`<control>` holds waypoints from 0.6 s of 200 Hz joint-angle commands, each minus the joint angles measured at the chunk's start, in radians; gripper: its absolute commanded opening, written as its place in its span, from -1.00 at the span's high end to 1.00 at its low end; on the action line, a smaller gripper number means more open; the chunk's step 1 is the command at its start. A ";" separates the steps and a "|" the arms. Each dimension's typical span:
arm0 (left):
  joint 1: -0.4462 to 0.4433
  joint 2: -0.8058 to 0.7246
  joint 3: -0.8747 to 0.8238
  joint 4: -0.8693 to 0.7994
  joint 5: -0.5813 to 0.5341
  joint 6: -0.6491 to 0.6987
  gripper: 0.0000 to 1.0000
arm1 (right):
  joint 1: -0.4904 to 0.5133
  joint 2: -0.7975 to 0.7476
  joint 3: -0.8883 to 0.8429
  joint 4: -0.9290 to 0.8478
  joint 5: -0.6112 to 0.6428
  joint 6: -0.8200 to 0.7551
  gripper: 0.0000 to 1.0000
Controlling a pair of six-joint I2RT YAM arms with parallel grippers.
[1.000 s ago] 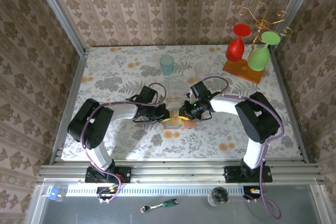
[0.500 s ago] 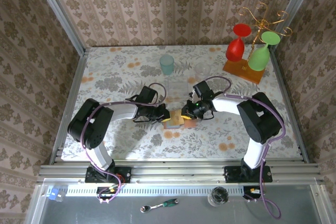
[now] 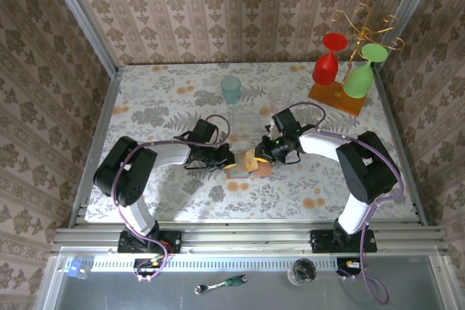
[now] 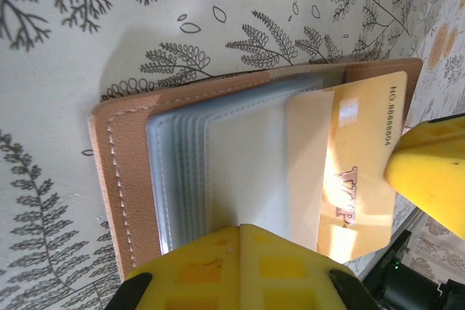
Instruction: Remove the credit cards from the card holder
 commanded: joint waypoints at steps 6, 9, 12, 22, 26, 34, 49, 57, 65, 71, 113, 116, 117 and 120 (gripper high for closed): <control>-0.001 0.020 0.015 -0.053 -0.009 0.026 1.00 | -0.007 -0.045 -0.008 -0.052 0.014 -0.026 0.82; -0.001 0.020 0.015 -0.053 -0.008 0.026 1.00 | -0.007 -0.047 -0.006 -0.054 0.015 -0.026 0.82; -0.001 0.020 0.015 -0.053 -0.008 0.026 1.00 | -0.008 -0.049 -0.007 -0.055 0.014 -0.027 0.82; -0.001 0.021 0.015 -0.052 -0.008 0.026 1.00 | -0.007 -0.053 -0.006 -0.058 0.015 -0.029 0.83; -0.001 0.021 0.015 -0.051 -0.006 0.026 1.00 | -0.008 -0.055 -0.007 -0.058 0.015 -0.029 0.83; 0.000 0.023 0.015 -0.048 -0.005 0.024 1.00 | -0.007 -0.058 -0.004 -0.065 0.017 -0.030 0.83; 0.000 0.022 0.015 -0.044 -0.005 0.021 1.00 | -0.008 -0.061 -0.002 -0.071 0.017 -0.032 0.85; -0.001 0.020 0.015 -0.041 -0.005 0.019 1.00 | -0.008 -0.065 -0.002 -0.076 0.017 -0.033 0.86; 0.000 0.018 0.016 -0.041 -0.003 0.019 1.00 | -0.008 -0.071 0.000 -0.082 0.020 -0.036 0.86; 0.000 0.018 0.018 -0.041 -0.002 0.018 1.00 | -0.008 -0.074 0.003 -0.089 0.025 -0.039 0.86; 0.002 -0.004 0.030 -0.004 0.024 -0.012 1.00 | -0.008 -0.103 0.040 -0.152 0.068 -0.086 0.88; 0.001 -0.005 0.031 -0.005 0.024 -0.012 1.00 | -0.008 -0.105 0.044 -0.156 0.070 -0.092 0.88; 0.001 -0.006 0.032 -0.005 0.024 -0.013 1.00 | -0.008 -0.105 0.044 -0.158 0.071 -0.094 0.88; 0.001 -0.009 0.036 -0.008 0.024 -0.013 1.00 | -0.008 -0.105 0.046 -0.162 0.072 -0.099 0.88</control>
